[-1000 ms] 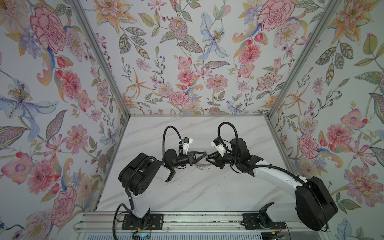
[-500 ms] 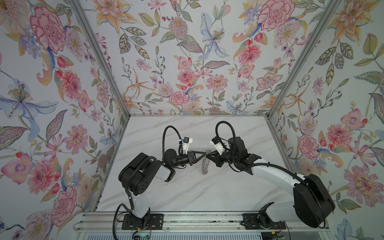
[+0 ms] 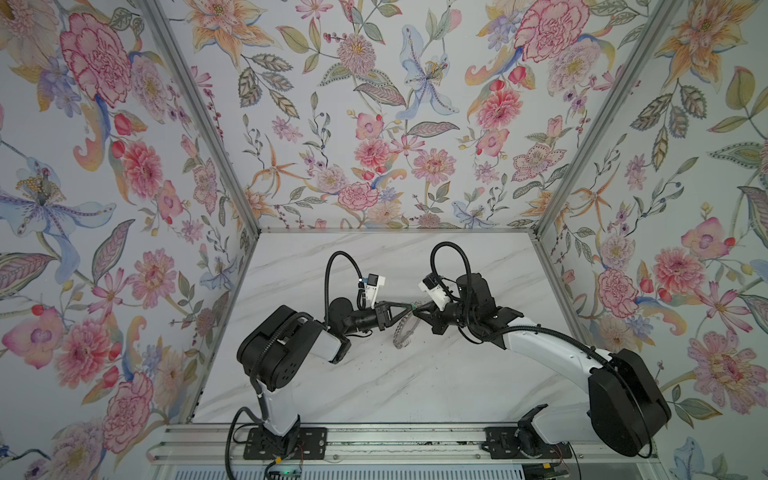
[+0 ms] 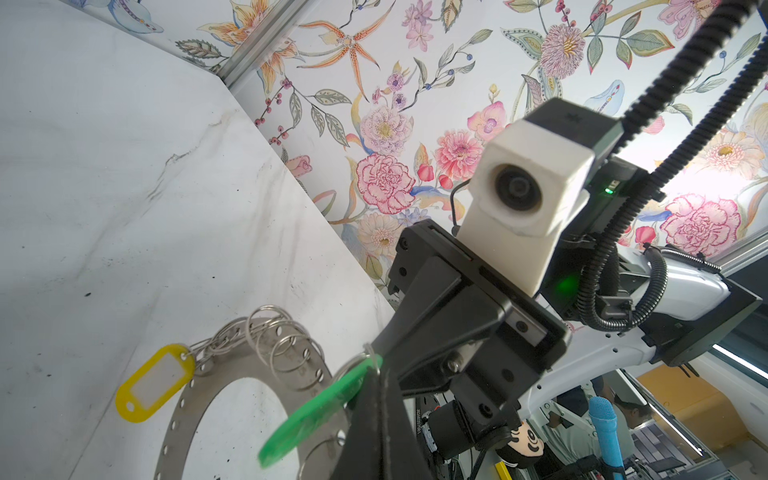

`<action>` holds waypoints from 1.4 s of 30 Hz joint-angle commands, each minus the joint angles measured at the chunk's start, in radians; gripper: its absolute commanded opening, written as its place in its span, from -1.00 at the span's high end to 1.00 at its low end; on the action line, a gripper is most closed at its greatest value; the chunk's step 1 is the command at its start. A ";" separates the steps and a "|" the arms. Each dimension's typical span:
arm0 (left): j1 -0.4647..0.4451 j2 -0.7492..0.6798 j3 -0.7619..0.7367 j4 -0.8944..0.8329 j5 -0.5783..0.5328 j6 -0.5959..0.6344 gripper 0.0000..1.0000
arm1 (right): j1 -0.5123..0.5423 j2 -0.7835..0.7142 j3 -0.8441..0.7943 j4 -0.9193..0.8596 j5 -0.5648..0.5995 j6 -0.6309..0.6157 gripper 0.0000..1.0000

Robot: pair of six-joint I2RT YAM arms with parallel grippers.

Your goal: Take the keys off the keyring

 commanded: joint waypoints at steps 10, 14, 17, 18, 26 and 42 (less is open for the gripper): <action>0.047 -0.008 -0.007 0.135 0.028 -0.008 1.00 | -0.020 -0.058 -0.042 -0.032 0.046 -0.014 1.00; 0.047 -0.005 -0.009 0.156 0.026 -0.026 1.00 | -0.016 -0.053 -0.045 -0.019 0.035 -0.006 0.93; 0.046 -0.001 -0.006 0.158 0.030 -0.027 1.00 | -0.008 -0.048 -0.054 0.000 0.054 -0.008 0.91; 0.045 0.001 -0.006 0.164 0.033 -0.032 1.00 | -0.007 -0.050 -0.063 0.017 0.065 -0.004 0.92; 0.045 0.023 -0.007 0.212 0.058 -0.067 1.00 | -0.015 -0.061 -0.061 0.043 0.060 0.007 0.58; 0.042 0.042 0.001 0.232 0.067 -0.079 1.00 | 0.004 -0.026 -0.030 0.045 0.017 0.019 0.45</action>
